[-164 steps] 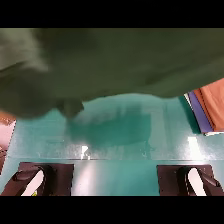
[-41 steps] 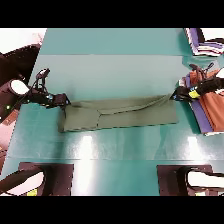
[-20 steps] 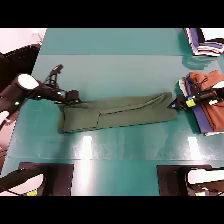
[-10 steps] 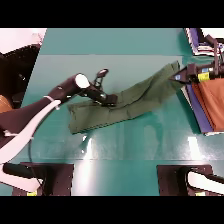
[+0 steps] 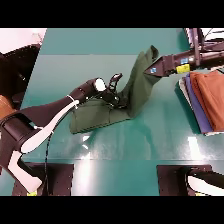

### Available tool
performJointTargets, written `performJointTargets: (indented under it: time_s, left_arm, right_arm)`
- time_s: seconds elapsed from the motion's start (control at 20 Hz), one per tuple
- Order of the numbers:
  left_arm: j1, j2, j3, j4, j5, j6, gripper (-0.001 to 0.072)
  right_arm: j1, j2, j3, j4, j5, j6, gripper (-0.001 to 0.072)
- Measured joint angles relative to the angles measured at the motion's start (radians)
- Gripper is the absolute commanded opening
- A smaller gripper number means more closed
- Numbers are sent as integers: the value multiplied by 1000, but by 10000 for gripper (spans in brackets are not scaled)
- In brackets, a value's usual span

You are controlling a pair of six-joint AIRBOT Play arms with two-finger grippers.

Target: Fold the shirts.

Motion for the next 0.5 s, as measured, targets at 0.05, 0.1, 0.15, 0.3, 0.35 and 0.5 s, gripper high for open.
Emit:
performJointTargets:
  time_s: [0.05, 0.1, 0.15, 0.3, 0.35, 0.5]
  left_arm:
    - [8, 0, 5, 4, -3, -2, 22]
    - [20, 7, 9, 15, -8, -3, 22]
    - [37, 23, 12, 33, -21, -4, 22]
    - [134, 124, 17, 140, -64, -22, 23]
    - [177, 171, 18, 177, -84, -26, 23]
    - [339, 330, 19, 293, -144, -33, 23]
  right_arm:
    - [21, 1, 2, 1, -12, 1, 13]
    - [42, 1, 3, 2, -24, 1, 13]
    - [65, 1, 5, 2, -41, 2, 13]
    - [158, -21, 7, 4, -87, 2, 14]
    - [198, -36, 7, 3, -106, 0, 15]
    - [356, -112, 8, 5, -205, -26, 64]
